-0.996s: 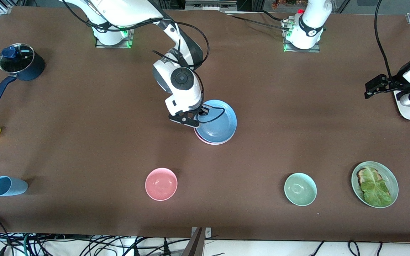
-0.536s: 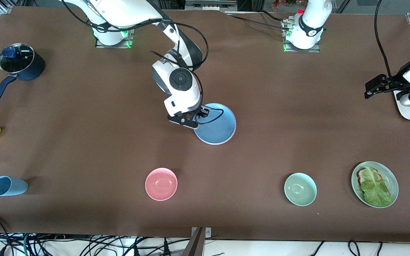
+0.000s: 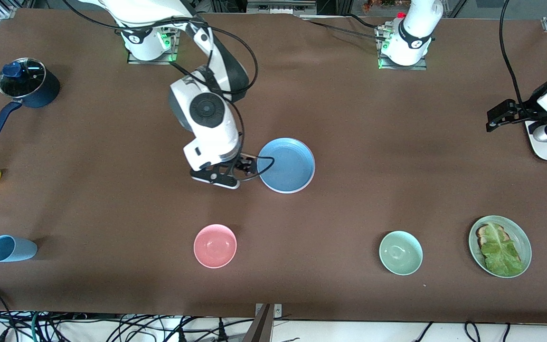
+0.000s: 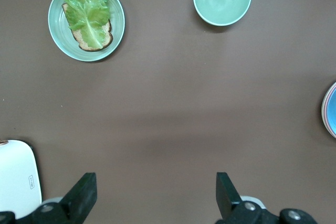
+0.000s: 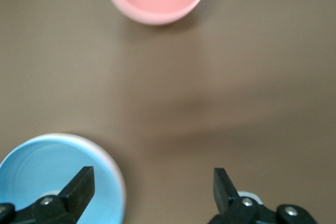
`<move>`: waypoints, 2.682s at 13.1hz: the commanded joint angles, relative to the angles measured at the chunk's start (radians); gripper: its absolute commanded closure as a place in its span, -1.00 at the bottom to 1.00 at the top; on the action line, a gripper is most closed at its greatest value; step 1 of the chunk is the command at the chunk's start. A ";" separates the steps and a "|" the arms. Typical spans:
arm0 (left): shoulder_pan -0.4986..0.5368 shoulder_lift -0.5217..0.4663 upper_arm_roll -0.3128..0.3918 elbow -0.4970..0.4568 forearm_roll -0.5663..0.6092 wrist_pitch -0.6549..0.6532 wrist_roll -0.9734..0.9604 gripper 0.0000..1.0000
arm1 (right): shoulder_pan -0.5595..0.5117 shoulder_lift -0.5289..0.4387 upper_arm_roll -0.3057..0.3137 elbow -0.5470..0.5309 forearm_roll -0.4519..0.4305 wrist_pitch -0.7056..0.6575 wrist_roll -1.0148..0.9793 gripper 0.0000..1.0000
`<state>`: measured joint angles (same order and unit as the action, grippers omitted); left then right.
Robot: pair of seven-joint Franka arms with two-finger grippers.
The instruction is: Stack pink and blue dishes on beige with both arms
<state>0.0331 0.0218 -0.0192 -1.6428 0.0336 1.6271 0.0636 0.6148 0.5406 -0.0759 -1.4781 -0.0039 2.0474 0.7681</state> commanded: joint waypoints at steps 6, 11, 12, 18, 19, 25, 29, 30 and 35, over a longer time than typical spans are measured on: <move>0.005 -0.005 -0.002 -0.002 -0.017 -0.009 0.019 -1.00 | -0.076 -0.261 -0.237 -0.017 0.125 -0.305 -0.456 -1.00; 0.005 -0.005 -0.002 -0.002 -0.018 -0.009 0.019 -1.00 | -0.453 -0.430 0.011 -0.088 0.095 -0.435 -0.677 -1.00; 0.005 -0.005 -0.002 -0.002 -0.018 -0.009 0.019 -1.00 | -0.495 -0.456 0.037 -0.109 0.069 -0.434 -0.720 -1.00; 0.005 -0.005 -0.002 -0.002 -0.018 -0.009 0.019 -1.00 | -0.578 -0.482 0.116 -0.113 0.010 -0.434 -0.725 -1.00; 0.005 -0.005 -0.002 -0.002 -0.018 -0.009 0.019 -1.00 | -0.576 -0.478 0.116 -0.100 0.010 -0.434 -0.722 -1.00; 0.005 -0.005 -0.002 -0.002 -0.017 -0.009 0.019 -1.00 | -0.575 -0.487 0.114 -0.099 0.002 -0.438 -0.734 -1.00; 0.005 -0.005 -0.002 -0.002 -0.017 -0.009 0.019 -1.00 | -0.576 -0.492 0.111 -0.099 0.002 -0.446 -0.737 -1.00; 0.005 -0.005 -0.002 -0.002 -0.017 -0.009 0.019 -1.00 | -0.576 -0.492 0.111 -0.099 0.002 -0.458 -0.733 -1.00; 0.005 -0.005 -0.002 -0.002 -0.018 -0.009 0.019 -1.00 | -0.576 -0.492 0.111 -0.097 0.002 -0.461 -0.734 -1.00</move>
